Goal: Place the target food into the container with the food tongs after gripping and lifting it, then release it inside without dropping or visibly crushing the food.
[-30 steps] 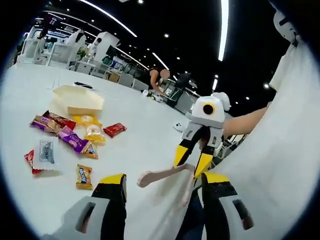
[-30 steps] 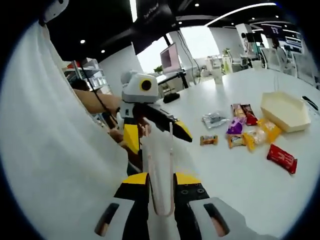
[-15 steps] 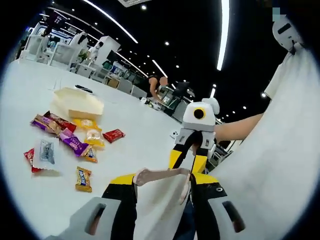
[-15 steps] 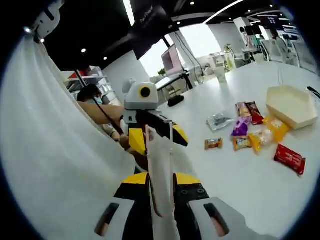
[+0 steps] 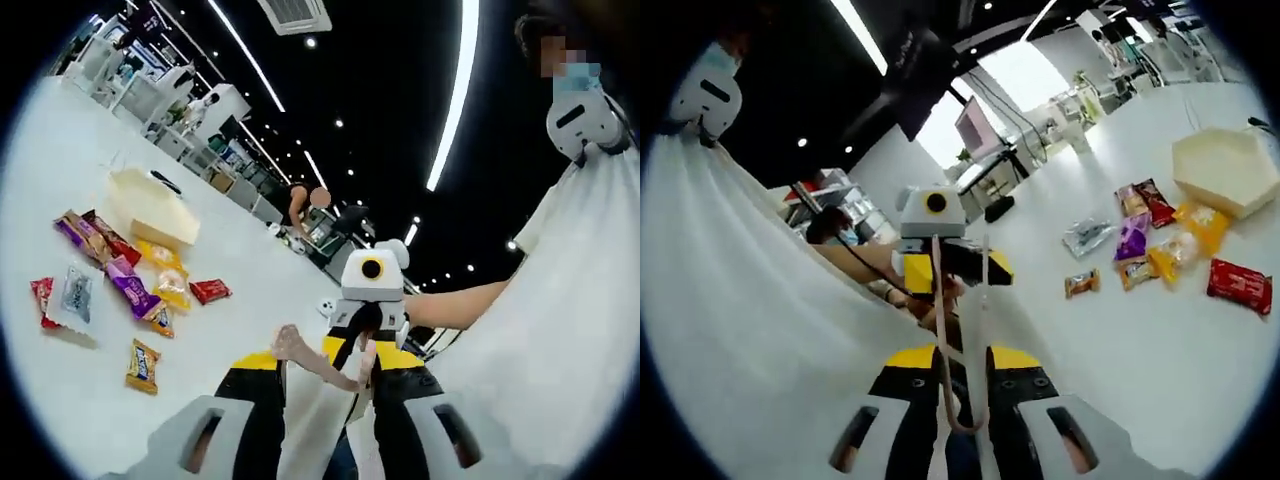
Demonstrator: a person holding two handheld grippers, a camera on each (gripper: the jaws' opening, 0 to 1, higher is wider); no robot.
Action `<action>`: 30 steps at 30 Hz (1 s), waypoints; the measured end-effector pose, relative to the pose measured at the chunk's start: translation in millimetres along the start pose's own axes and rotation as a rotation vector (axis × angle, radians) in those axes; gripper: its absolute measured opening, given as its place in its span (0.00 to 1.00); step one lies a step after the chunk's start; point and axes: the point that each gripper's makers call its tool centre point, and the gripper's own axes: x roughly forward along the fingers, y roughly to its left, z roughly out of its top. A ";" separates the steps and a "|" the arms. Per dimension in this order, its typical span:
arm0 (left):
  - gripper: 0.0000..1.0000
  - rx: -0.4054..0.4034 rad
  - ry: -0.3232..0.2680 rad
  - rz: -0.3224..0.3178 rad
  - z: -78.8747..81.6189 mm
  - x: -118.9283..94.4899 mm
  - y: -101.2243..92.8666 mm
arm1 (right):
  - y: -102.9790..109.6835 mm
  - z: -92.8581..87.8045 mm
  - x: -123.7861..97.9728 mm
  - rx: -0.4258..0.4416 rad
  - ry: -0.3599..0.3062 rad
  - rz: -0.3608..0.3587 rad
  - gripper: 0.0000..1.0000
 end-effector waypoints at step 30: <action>0.16 -0.135 -0.214 0.094 33.0 -5.3 17.2 | -14.6 16.0 8.7 0.088 -0.109 -0.067 0.29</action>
